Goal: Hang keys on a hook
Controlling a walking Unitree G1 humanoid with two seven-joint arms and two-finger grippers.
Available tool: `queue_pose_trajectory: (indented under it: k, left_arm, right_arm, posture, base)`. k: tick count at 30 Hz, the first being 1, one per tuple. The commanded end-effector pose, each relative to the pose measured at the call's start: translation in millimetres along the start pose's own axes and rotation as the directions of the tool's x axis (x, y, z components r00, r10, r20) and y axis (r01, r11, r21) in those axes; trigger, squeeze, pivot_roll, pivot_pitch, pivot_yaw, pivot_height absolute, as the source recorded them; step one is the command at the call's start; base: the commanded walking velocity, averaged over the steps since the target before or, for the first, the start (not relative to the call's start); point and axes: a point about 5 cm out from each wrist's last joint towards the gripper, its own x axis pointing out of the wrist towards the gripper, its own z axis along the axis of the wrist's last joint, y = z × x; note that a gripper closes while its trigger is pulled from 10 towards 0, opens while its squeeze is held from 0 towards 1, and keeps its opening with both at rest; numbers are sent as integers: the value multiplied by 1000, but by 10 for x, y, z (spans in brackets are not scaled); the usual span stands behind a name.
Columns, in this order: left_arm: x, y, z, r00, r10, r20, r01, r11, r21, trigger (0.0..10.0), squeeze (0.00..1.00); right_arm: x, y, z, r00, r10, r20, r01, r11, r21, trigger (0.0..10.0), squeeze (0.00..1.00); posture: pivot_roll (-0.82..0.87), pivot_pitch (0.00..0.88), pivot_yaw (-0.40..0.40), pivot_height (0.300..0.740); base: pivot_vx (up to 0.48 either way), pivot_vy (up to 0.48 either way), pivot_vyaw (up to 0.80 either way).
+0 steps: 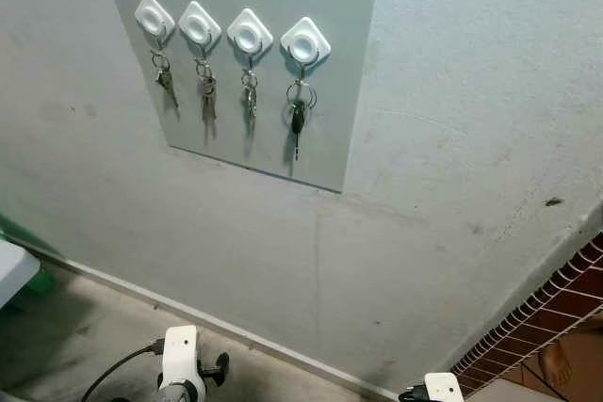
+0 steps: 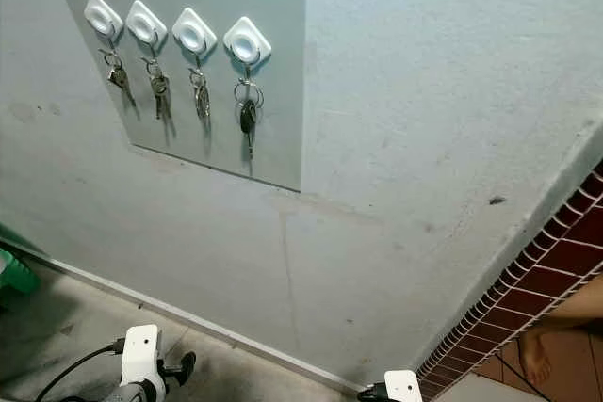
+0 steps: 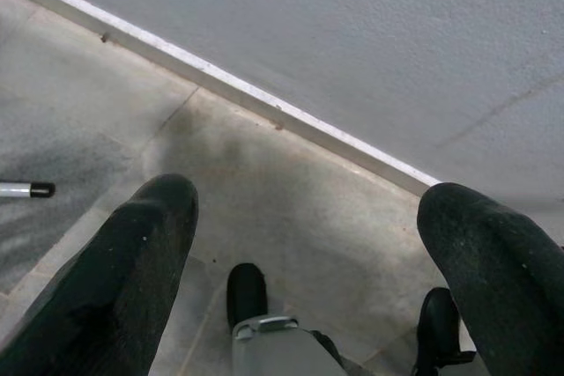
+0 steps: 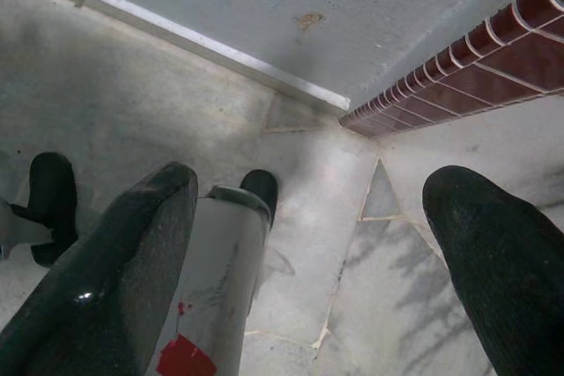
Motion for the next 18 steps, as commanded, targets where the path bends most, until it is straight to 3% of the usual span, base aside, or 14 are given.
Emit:
queue_pose_trajectory:
  k: [1,18]
  left_arm:
    - [-3,27,-4,1000,13,-6,-14,1000,-14,10000,0]
    - [1,10,-7,1000,16,-11,-16,1000,-6,10000,0]
  right_arm:
    - [5,11,7,1000,-6,-5,6,1000,-9,10000,0]
    - [13,5,30,1000,-20,-10,20,1000,-23,10000,0]
  posture:
    - [-34,0,27,732]
    - [-39,3,26,732]
  base:
    - [0,480,0]
    - [0,28,0]
